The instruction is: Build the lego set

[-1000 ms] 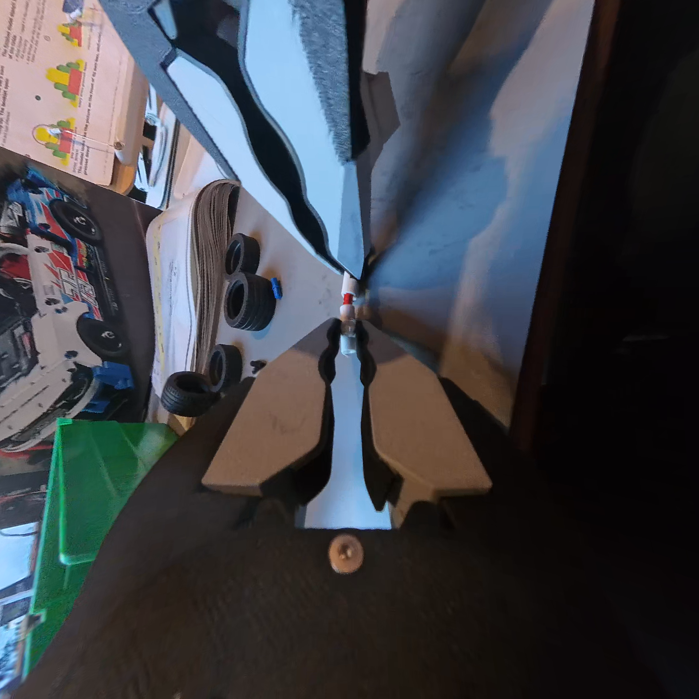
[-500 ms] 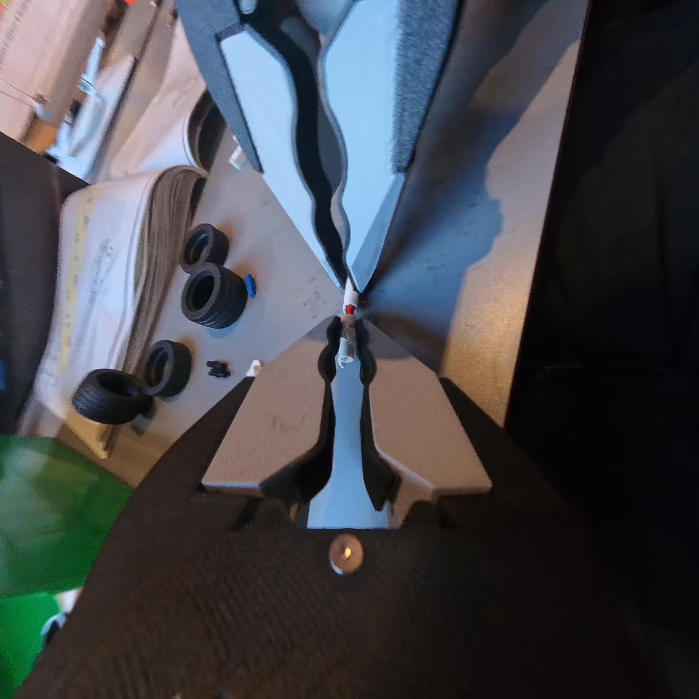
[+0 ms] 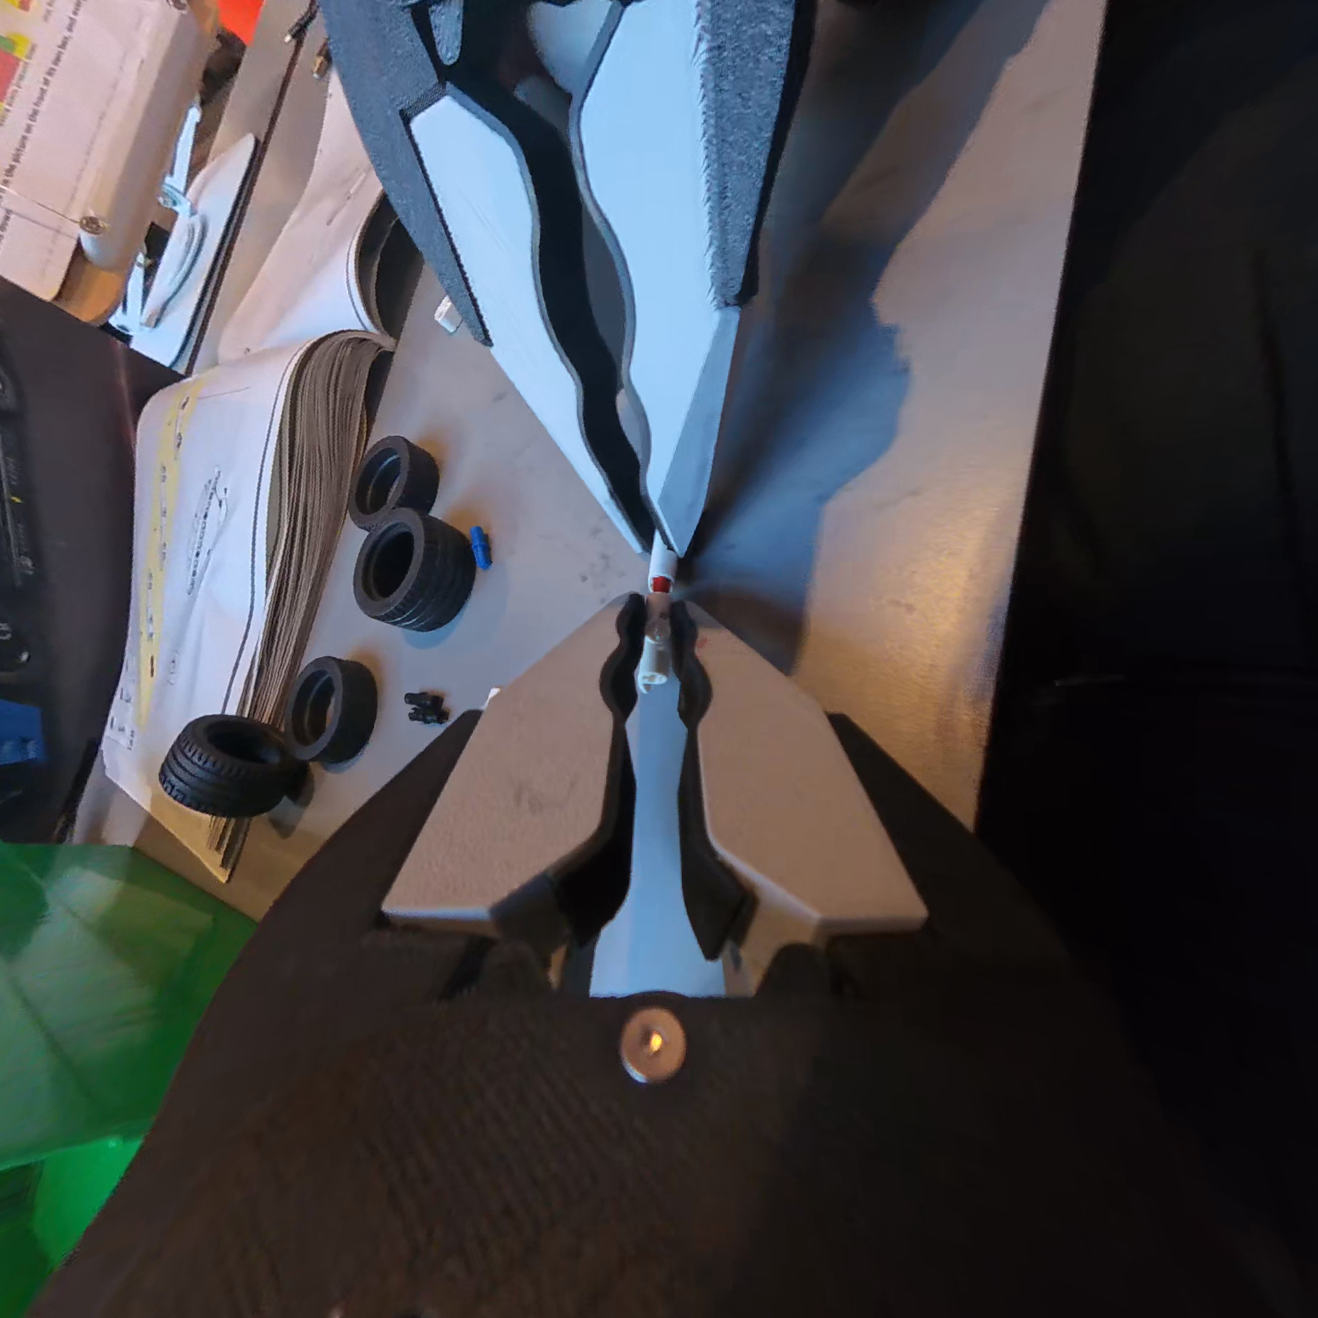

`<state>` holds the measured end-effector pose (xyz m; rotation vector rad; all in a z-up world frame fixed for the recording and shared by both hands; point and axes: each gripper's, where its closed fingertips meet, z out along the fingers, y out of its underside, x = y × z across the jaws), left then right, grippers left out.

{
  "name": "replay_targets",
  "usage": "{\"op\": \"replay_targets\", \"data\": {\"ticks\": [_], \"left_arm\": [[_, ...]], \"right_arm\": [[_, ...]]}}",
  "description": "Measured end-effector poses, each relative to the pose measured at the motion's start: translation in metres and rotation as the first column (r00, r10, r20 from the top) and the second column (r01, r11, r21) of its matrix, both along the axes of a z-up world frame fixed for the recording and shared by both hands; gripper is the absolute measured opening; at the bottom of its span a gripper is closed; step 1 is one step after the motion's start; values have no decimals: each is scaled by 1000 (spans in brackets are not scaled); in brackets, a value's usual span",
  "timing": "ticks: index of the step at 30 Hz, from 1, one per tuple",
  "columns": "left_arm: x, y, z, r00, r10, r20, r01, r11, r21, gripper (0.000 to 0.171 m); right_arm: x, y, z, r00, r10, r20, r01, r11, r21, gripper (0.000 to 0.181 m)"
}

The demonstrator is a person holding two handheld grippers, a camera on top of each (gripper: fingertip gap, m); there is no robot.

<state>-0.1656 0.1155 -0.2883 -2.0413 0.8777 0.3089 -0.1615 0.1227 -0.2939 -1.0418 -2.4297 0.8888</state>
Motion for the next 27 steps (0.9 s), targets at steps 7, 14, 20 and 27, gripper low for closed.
{"op": "replay_targets", "data": {"ticks": [7, 14, 20, 27], "left_arm": [[4, -1, 0, 998, -49, 39, 50, 998, -24, 4], [5, -1, 0, 997, -58, 44, 59, 998, -23, 4], [1, 2, 0, 997, -29, 65, 31, 999, -31, 4], [4, 4, -1, 997, -55, 46, 56, 998, -16, 4]], "right_arm": [[1, -1, 0, 997, 56, -57, -58, 998, -25, 7], [2, -2, 0, 995, 81, -51, -85, 994, -69, 6], [-1, 0, 1, 998, 61, -14, -62, 991, -117, 7], [3, 2, -1, 989, 100, -110, -99, 995, 23, 9]]}}
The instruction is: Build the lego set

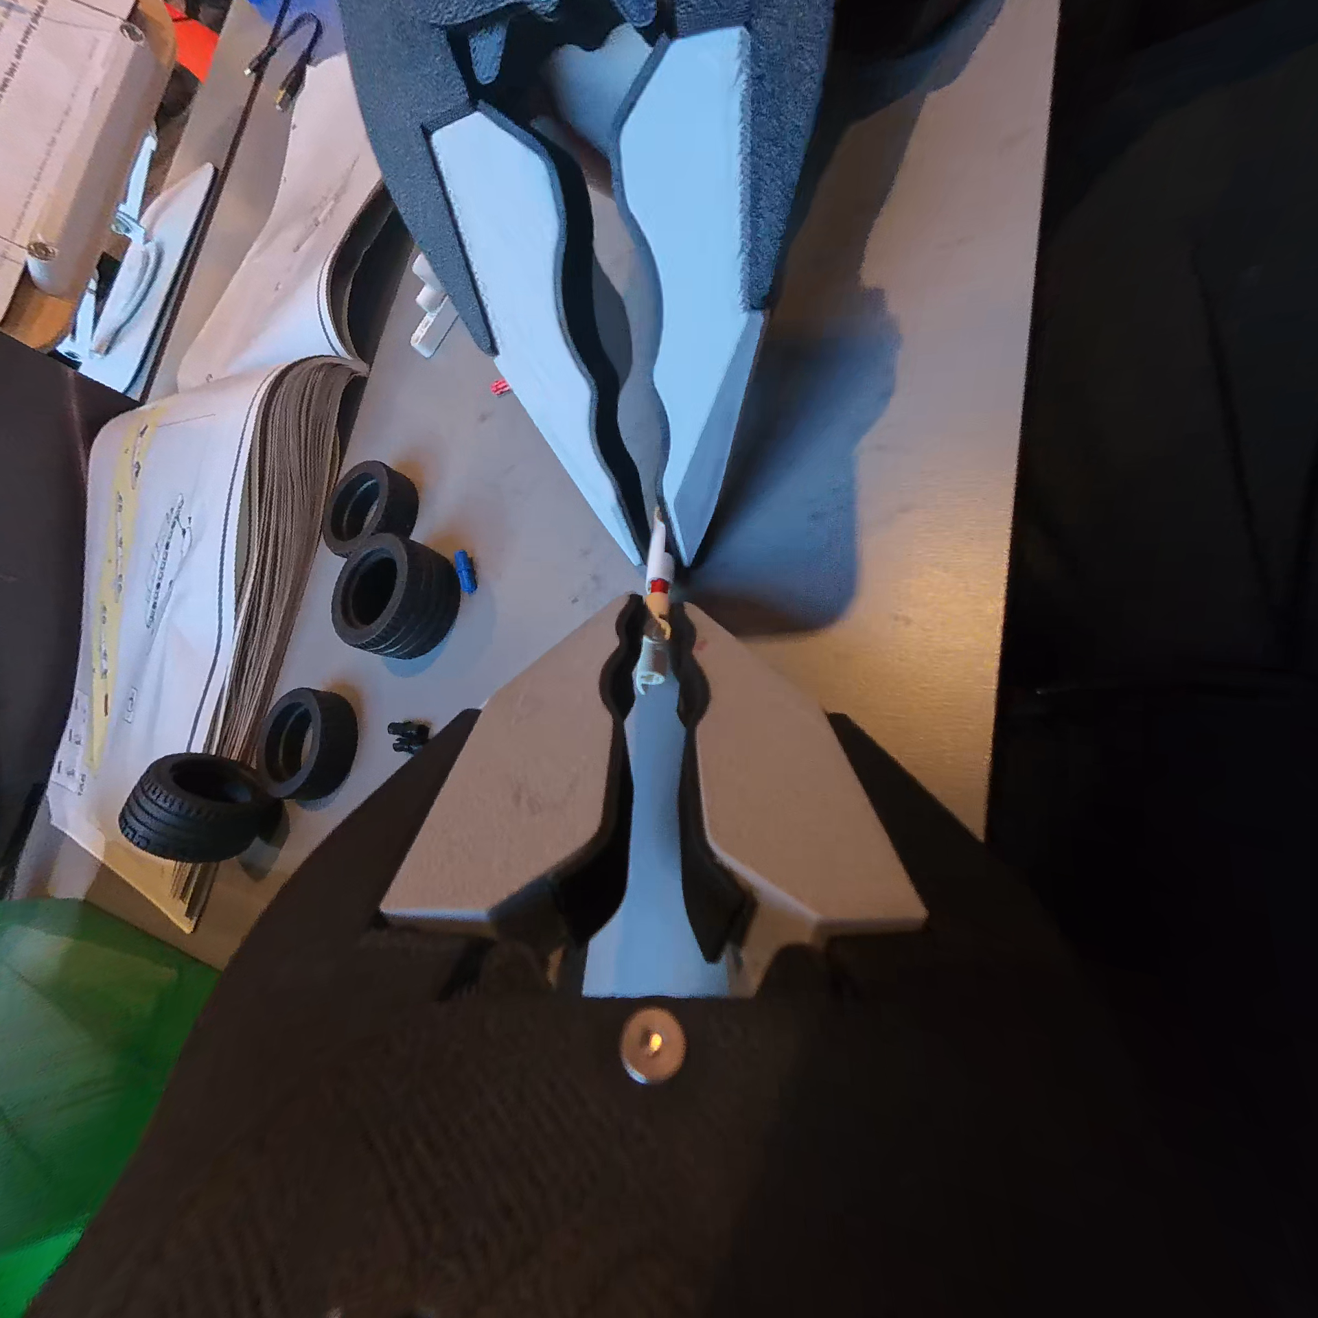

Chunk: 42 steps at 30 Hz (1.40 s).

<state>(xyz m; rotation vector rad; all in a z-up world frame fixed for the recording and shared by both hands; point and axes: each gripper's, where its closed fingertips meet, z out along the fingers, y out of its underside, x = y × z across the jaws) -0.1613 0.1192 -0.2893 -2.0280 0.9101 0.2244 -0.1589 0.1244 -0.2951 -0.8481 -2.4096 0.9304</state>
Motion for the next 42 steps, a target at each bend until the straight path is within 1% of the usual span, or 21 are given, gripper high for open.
{"op": "replay_targets", "data": {"ticks": [5, 8, 12, 15, 18, 20, 23, 26, 33, 35, 36, 40, 42], "left_arm": [[-1, 1, 1, 999, 5, 52, -4, 1000, -31, 4], [-4, 3, 3, 997, 3, 79, 0, 999, -33, 4], [0, 7, 14, 975, -48, 215, 57, 998, -34, 4], [4, 6, 10, 978, -78, 194, 88, 995, -48, 4], [6, 6, 15, 963, -92, 253, 108, 993, -48, 4], [7, 6, 18, 953, -104, 283, 121, 992, -44, 4], [11, 3, 14, 948, -129, 293, 159, 984, -81, 4], [11, 4, 14, 943, -123, 309, 160, 983, -95, 4], [13, 2, 10, 943, -135, 303, 179, 976, -122, 3], [15, 1, 4, 950, -146, 278, 194, 969, -153, 3], [16, 1, 3, 952, -153, 264, 196, 969, -147, 3], [16, -1, 5, 942, -178, 284, 225, 964, -141, 4], [17, -2, 9, 936, -193, 295, 236, 964, -119, 4]], "right_arm": [[-1, 0, 0, 1000, 1, -15, -1, 1000, 11, 7], [-4, 1, 2, 999, -17, 36, 19, 998, -59, 7], [-1, 1, 10, 996, 12, 93, 7, 980, -197, 6], [3, -1, 7, 990, 47, 135, -17, 977, -213, 5], [5, -2, 11, 981, 84, 175, -32, 959, -283, 5], [6, -2, 14, 981, 92, 172, -36, 952, -304, 5], [9, -6, 10, 979, 118, 164, -72, 962, -263, 4], [9, -5, 10, 979, 117, 167, -70, 962, -265, 4], [11, -7, 8, 986, 124, 115, -99, 974, -203, 3], [13, -9, 6, 983, 146, 112, -125, 976, -176, 3], [14, -9, 4, 983, 153, 104, -136, 978, -155, 4], [15, -9, 4, 984, 154, 85, -142, 980, -139, 5], [16, -10, 6, 983, 164, 84, -150, 977, -154, 5]]}}
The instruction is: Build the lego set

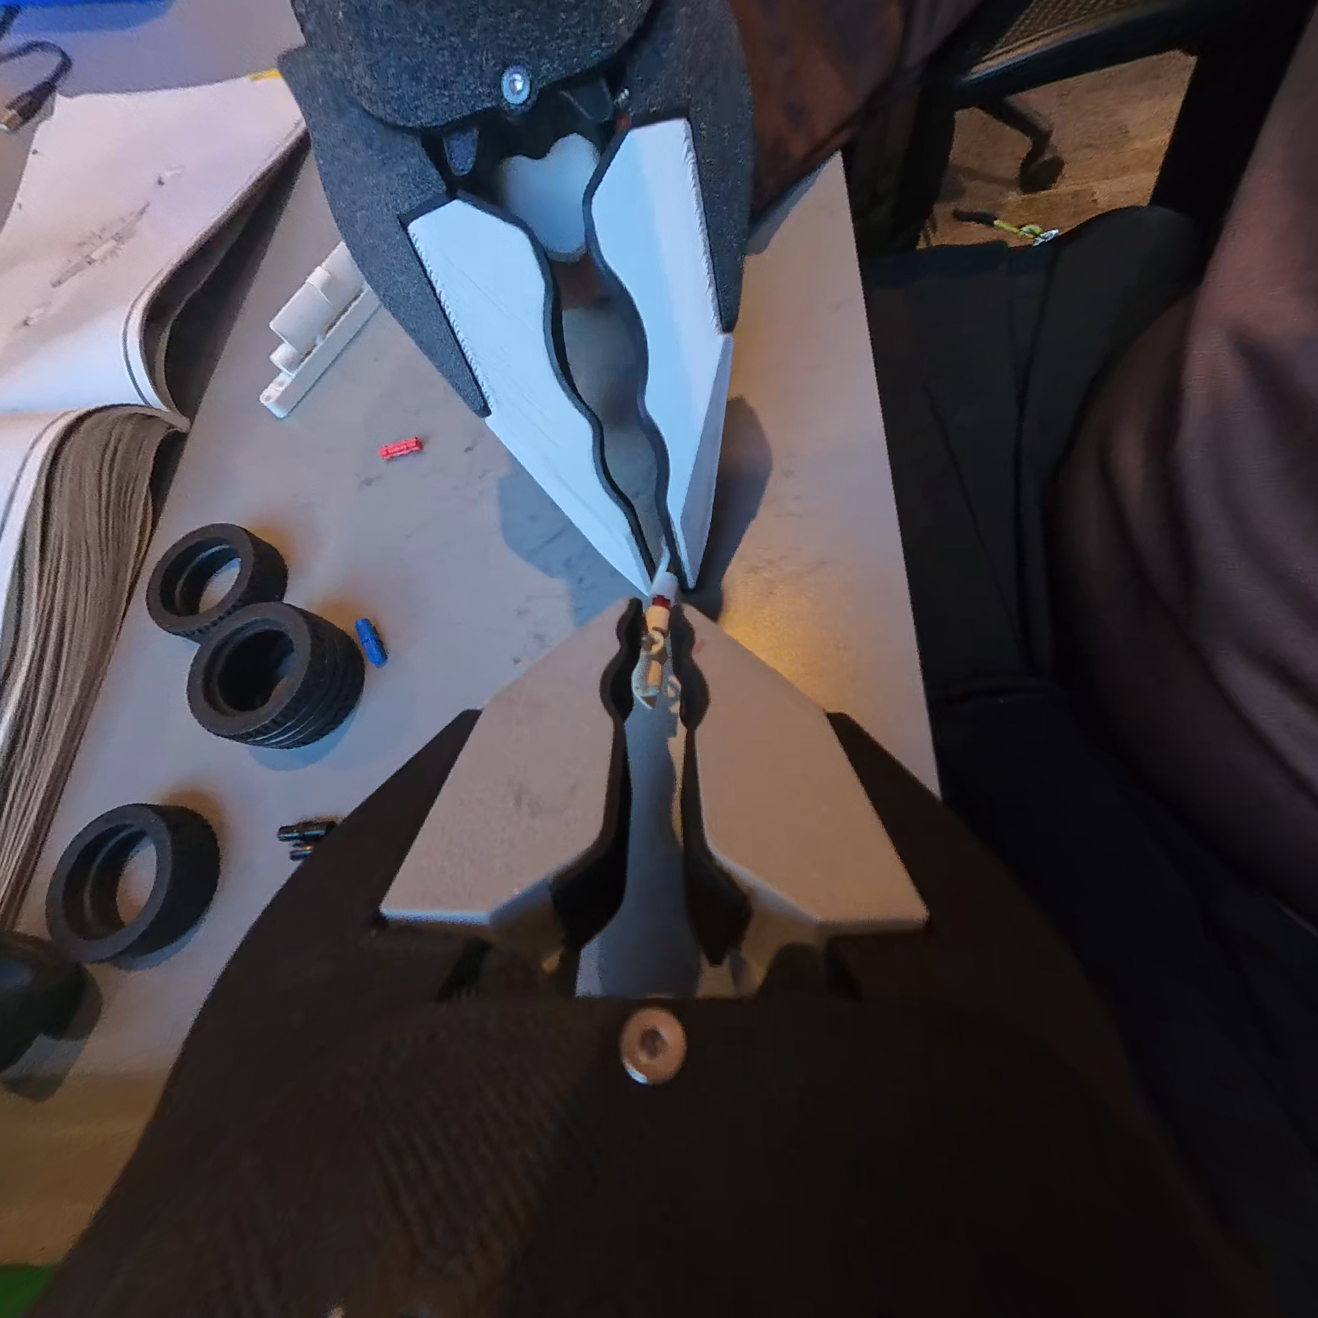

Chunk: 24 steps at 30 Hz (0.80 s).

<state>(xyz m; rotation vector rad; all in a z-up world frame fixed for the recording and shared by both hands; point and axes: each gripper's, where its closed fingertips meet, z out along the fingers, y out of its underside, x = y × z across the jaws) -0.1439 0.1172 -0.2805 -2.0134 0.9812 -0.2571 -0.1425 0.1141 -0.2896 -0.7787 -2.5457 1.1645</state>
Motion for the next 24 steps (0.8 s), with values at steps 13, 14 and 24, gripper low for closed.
{"op": "replay_targets", "data": {"ticks": [13, 14, 24], "left_arm": [[-10, -11, -3, 999, -8, -34, 8, 1000, -1, 11], [-8, -12, -7, 999, -27, -45, 26, 999, -26, 5], [-13, -6, -14, 998, 37, 49, -27, 980, -195, 4]], "right_arm": [[1, -3, -1, 999, 11, 47, -10, 1000, -25, 6], [1, -3, -1, 998, 15, 64, -13, 999, -33, 6], [-6, 4, 0, 993, -34, 116, 42, 997, -63, 27]]}}
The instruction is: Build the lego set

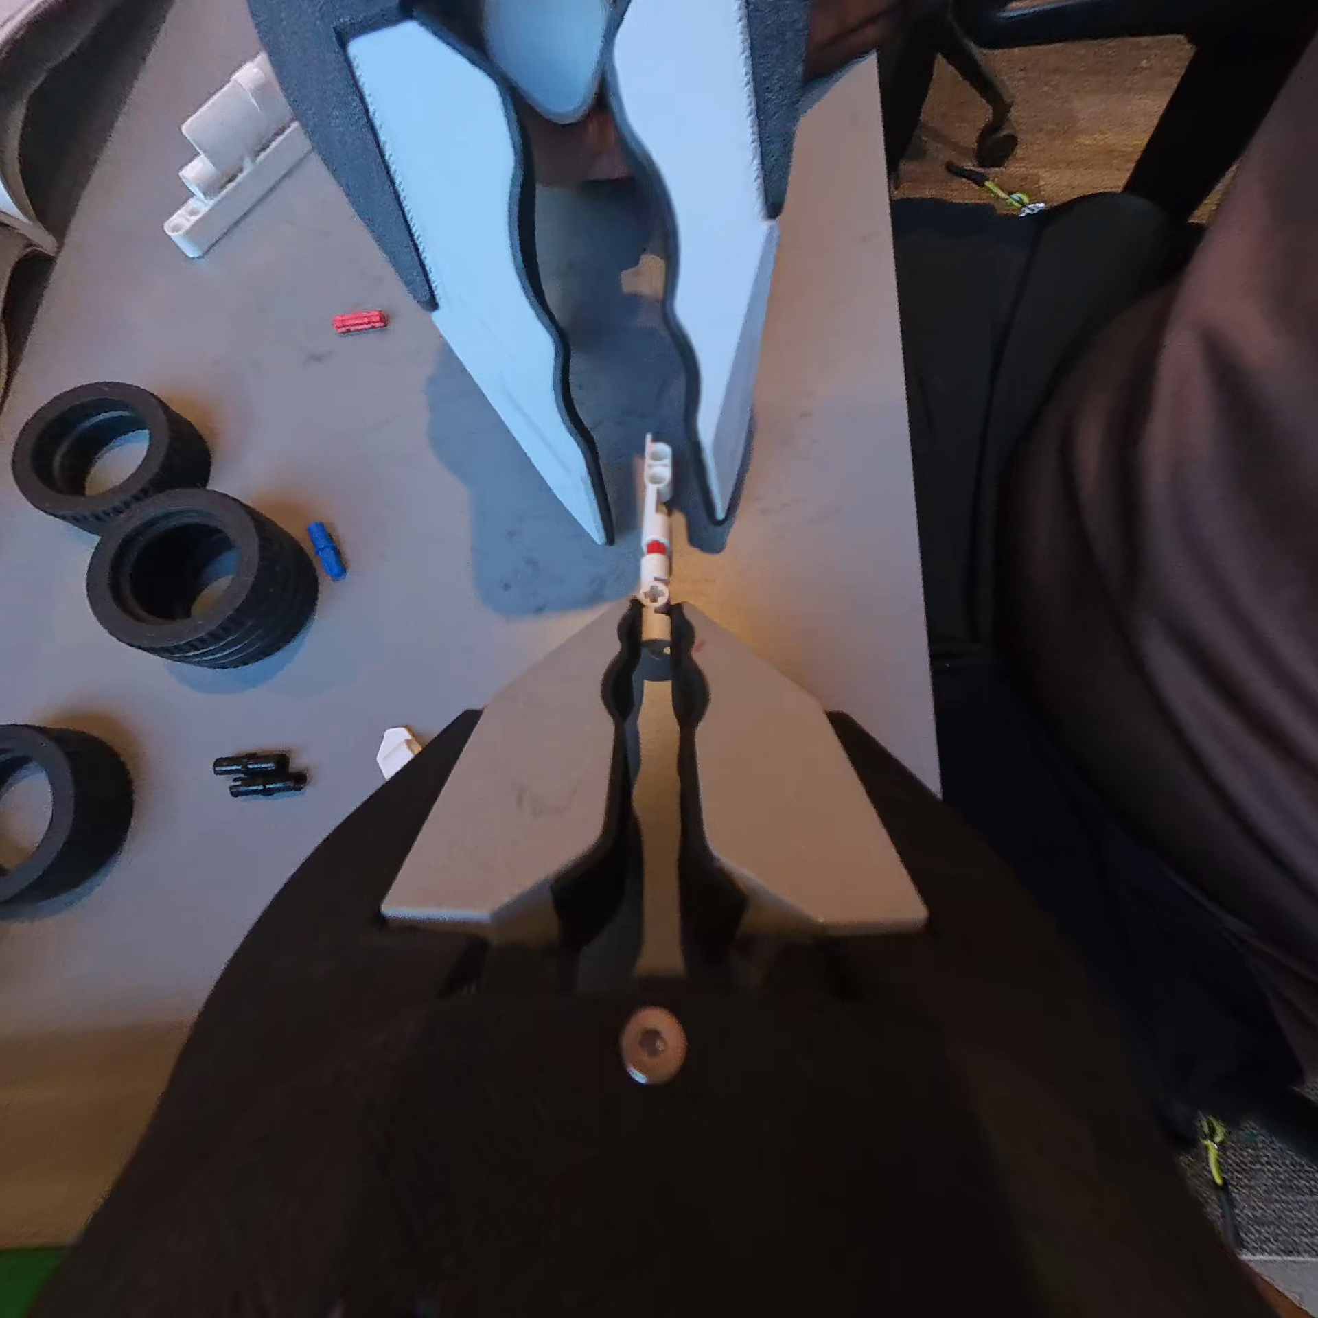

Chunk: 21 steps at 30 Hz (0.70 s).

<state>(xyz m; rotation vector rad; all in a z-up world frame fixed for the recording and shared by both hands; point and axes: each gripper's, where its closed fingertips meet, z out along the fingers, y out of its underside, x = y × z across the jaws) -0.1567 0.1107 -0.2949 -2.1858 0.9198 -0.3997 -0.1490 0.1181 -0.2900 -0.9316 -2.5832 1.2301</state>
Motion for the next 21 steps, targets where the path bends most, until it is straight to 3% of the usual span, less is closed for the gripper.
{"op": "replay_targets", "data": {"ticks": [6, 8, 15, 21], "left_arm": [[-2, 2, 0, 999, 28, 17, -28, 999, -17, 4], [-3, 3, 0, 998, 40, 47, -37, 998, -47, 4], [-4, 5, 1, 993, 72, 94, -63, 994, -92, 5], [-5, 6, 1, 992, 78, 103, -67, 993, -102, 4]], "right_arm": [[1, 8, -2, 996, -64, -63, 69, 995, 68, 29], [0, 12, -1, 992, -91, -87, 97, 993, 70, 11], [-4, 11, -3, 991, -132, 32, 132, 991, -8, 7], [-6, 8, -4, 993, -114, 38, 114, 993, -8, 7]]}}
